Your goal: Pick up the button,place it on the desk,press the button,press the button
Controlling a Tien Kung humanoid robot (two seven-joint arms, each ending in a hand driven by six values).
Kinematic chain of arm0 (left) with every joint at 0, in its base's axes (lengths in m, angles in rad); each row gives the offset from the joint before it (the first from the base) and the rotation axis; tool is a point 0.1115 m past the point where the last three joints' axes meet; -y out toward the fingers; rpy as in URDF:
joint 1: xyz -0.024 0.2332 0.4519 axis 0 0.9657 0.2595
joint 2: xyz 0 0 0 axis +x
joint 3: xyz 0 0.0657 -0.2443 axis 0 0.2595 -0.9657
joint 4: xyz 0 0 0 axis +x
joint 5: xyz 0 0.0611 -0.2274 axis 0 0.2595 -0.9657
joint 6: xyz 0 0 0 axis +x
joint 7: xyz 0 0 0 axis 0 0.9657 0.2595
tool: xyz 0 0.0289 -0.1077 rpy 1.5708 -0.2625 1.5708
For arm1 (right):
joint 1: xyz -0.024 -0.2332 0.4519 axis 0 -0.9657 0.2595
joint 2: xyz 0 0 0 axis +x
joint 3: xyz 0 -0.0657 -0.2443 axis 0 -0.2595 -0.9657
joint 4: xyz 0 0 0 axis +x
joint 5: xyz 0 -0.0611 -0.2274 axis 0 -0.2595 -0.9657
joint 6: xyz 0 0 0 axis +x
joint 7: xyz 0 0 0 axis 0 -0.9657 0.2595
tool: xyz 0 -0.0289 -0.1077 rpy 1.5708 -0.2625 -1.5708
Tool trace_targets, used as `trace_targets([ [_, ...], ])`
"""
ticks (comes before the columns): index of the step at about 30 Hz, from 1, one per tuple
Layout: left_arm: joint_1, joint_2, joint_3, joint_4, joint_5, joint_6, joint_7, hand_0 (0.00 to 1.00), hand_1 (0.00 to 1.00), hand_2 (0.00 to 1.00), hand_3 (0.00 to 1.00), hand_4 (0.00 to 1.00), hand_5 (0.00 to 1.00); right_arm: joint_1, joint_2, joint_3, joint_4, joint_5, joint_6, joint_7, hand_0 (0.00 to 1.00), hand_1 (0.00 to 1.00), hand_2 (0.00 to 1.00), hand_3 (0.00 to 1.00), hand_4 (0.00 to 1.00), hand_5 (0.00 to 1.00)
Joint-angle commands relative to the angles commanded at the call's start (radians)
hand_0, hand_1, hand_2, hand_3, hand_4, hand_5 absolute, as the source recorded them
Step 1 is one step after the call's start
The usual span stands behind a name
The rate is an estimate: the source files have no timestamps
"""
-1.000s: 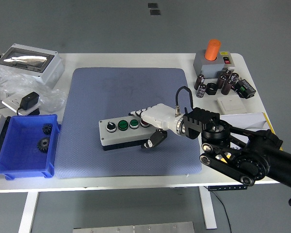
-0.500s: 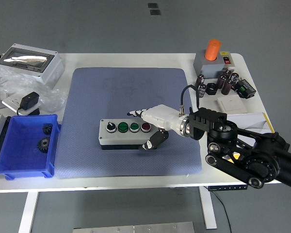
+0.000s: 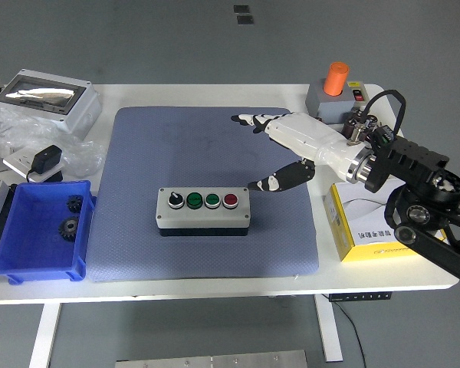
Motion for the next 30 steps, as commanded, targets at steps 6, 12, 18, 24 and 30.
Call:
trace_targets([
  [6, -0.005, 0.001, -0.013, 0.0, 0.02, -0.004, 0.007, 0.681, 0.664, 0.651, 0.752, 0.831, 0.718, 0.056, 0.022, -0.049, 0.01, 0.092, 0.145, -0.061, 0.278, 0.392, 0.369, 0.843, 0.492, 0.142],
  [12, -0.004, 0.004, -0.023, 0.0, 0.035, -0.008, 0.02, 0.681, 0.664, 0.654, 0.752, 0.83, 0.717, 0.092, 0.089, -0.104, -0.035, 0.074, 0.194, -0.095, 0.144, 0.207, 0.229, 0.798, 0.25, 0.022],
  [18, -0.004, 0.004, -0.027, 0.0, 0.04, -0.01, 0.02, 0.682, 0.664, 0.653, 0.752, 0.829, 0.718, 0.116, 0.163, -0.151, -0.107, 0.052, 0.186, -0.114, 0.093, 0.158, 0.188, 0.782, 0.226, 0.035],
  [24, -0.007, 0.005, -0.027, 0.0, 0.04, -0.011, 0.016, 0.682, 0.665, 0.654, 0.751, 0.831, 0.721, 0.124, 0.218, -0.184, -0.173, 0.04, 0.174, -0.12, 0.089, 0.152, 0.181, 0.785, 0.211, 0.003],
  [30, -0.008, 0.005, -0.025, 0.0, 0.036, -0.011, 0.011, 0.681, 0.665, 0.655, 0.752, 0.834, 0.73, 0.118, 0.236, -0.209, -0.211, 0.029, 0.165, -0.123, 0.091, 0.15, 0.179, 0.781, 0.198, 0.002],
])
